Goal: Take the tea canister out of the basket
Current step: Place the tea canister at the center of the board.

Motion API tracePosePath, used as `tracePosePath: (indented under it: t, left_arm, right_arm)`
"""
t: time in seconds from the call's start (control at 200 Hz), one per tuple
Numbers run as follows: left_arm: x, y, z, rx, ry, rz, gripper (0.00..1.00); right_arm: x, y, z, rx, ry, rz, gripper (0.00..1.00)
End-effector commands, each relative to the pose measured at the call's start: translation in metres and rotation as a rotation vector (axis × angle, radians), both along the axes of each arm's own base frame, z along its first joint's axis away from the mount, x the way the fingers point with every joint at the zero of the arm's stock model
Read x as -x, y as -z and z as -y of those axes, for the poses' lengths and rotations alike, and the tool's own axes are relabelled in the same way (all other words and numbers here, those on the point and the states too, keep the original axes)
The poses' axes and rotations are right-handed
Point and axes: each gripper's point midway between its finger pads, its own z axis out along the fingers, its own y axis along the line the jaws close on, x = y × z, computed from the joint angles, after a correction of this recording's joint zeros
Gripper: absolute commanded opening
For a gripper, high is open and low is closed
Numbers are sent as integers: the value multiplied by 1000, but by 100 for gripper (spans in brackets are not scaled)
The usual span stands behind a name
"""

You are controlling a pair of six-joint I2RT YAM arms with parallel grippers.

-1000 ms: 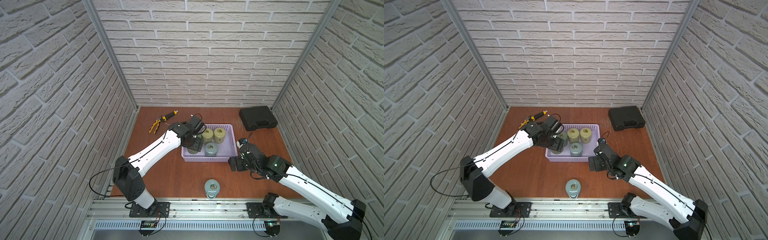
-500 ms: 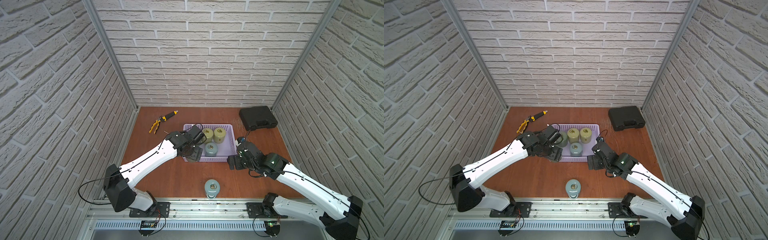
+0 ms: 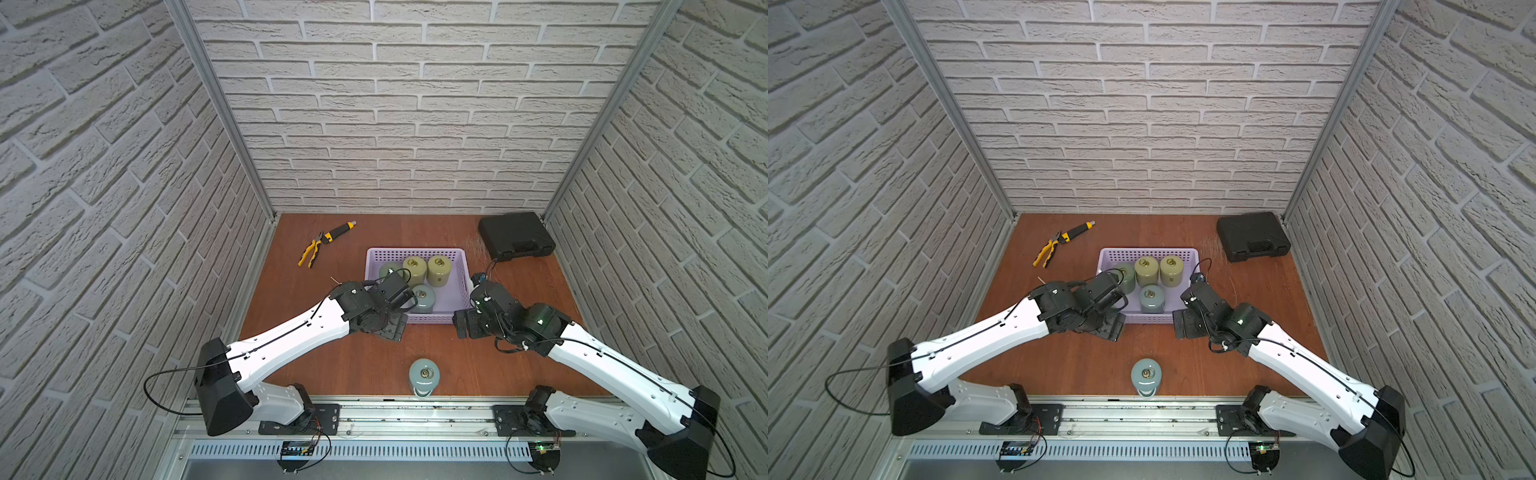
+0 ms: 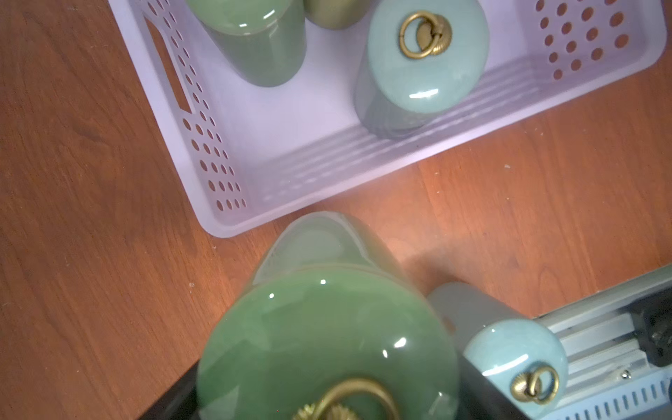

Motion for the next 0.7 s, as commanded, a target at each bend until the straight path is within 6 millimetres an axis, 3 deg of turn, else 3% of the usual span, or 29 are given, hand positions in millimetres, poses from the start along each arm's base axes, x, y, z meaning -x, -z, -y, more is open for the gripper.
tracePosePath:
  t: [0.0, 0.695]
  left_arm:
    - [3, -10, 2, 41, -18, 47, 50]
    - [56, 25, 7, 19, -3, 30, 50]
  right_arm:
    - [-12, -15, -4, -17, 3, 58, 100]
    - [-22, -16, -2, 11, 36, 85, 100]
